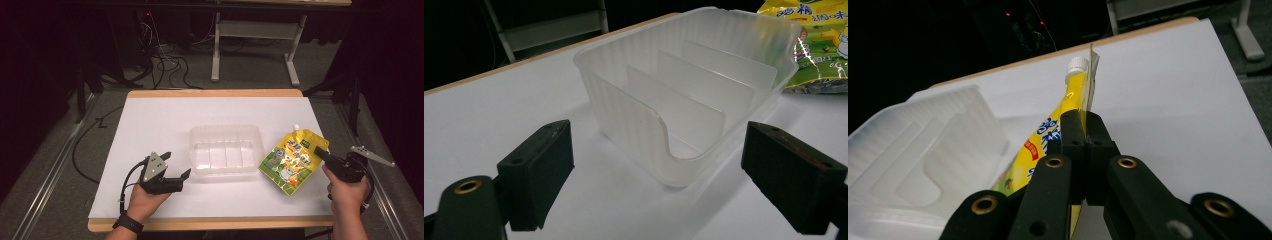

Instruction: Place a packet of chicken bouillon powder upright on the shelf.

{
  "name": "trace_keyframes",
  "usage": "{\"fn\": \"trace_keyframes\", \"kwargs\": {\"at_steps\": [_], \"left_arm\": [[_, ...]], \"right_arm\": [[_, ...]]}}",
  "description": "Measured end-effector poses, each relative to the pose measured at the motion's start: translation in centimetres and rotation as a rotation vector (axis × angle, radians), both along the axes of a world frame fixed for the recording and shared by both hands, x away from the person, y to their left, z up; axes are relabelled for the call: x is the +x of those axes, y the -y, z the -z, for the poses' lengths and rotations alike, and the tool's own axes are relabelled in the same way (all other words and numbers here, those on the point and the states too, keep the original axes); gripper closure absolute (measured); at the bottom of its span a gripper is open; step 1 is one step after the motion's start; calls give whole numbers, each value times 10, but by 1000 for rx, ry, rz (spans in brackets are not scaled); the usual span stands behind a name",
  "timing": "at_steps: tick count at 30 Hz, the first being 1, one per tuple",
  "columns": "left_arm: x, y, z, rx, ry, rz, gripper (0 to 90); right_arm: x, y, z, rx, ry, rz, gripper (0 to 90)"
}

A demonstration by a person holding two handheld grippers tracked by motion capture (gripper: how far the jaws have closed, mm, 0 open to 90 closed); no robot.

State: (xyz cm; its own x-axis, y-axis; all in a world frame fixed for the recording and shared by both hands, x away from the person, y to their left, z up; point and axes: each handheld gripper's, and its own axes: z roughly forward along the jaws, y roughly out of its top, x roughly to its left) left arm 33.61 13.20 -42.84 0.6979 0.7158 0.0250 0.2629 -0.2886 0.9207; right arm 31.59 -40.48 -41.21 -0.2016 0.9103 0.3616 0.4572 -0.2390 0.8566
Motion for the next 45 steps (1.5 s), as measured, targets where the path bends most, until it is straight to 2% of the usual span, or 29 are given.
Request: {"fn": "trace_keyframes", "kwargs": {"at_steps": [6, 16, 22, 25, 35, 40, 43, 45], "left_arm": [[0, 0, 0, -1, 3, 0, 140], [-1, -1, -2, -5, 8, 0, 140], [-1, -1, -2, -3, 8, -1, 140], [-2, -2, -1, 1, 9, -2, 140], [-11, -20, 0, 7, 2, -45, 143], [-14, -26, 1, 5, 0, -60, 144], [-14, -27, -1, 0, 4, -58, 144], [-14, -25, -2, -4, 9, -51, 144]], "right_arm": [[-7, -14, -19, -23, 75, -32, 900], [-16, -31, -41, -57, 154, -59, 900], [-18, -39, -53, -127, 217, -23, 900], [-14, -38, -54, -130, 245, 16, 900], [7, -33, -48, -150, 247, 45, 900], [9, -27, -50, -160, 271, 77, 900], [9, -24, -45, -174, 253, 81, 900], [4, -21, -42, -161, 260, 85, 900]]}}
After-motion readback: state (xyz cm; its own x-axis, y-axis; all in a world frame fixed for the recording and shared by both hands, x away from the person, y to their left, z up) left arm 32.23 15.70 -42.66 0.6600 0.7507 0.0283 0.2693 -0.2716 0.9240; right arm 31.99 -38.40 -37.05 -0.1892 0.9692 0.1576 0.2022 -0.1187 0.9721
